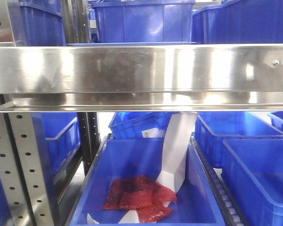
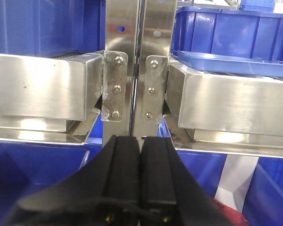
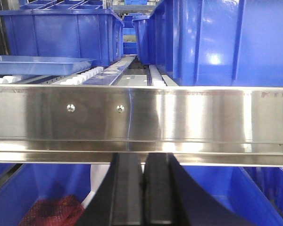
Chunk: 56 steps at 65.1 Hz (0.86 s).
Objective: Grab blue tray and place on right shelf
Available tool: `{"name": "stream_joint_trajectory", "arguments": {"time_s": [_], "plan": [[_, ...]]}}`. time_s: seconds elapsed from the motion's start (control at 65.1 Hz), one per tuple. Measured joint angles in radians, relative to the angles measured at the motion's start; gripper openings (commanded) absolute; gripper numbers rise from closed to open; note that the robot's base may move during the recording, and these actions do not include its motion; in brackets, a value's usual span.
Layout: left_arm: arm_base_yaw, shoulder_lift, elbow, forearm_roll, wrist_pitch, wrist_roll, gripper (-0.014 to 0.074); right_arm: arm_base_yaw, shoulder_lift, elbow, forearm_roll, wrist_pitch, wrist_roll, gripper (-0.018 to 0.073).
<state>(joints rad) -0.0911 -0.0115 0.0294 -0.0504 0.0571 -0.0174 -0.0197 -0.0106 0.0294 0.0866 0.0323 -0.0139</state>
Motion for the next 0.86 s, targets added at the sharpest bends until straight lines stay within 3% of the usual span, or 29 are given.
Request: {"name": "stream_joint_trajectory", "arguments": {"time_s": [0.861], "plan": [[0.000,0.000,0.000,0.002,0.000,-0.002,-0.0048,0.000,0.000,0.000,0.000,0.000,0.000,0.0051]]}}
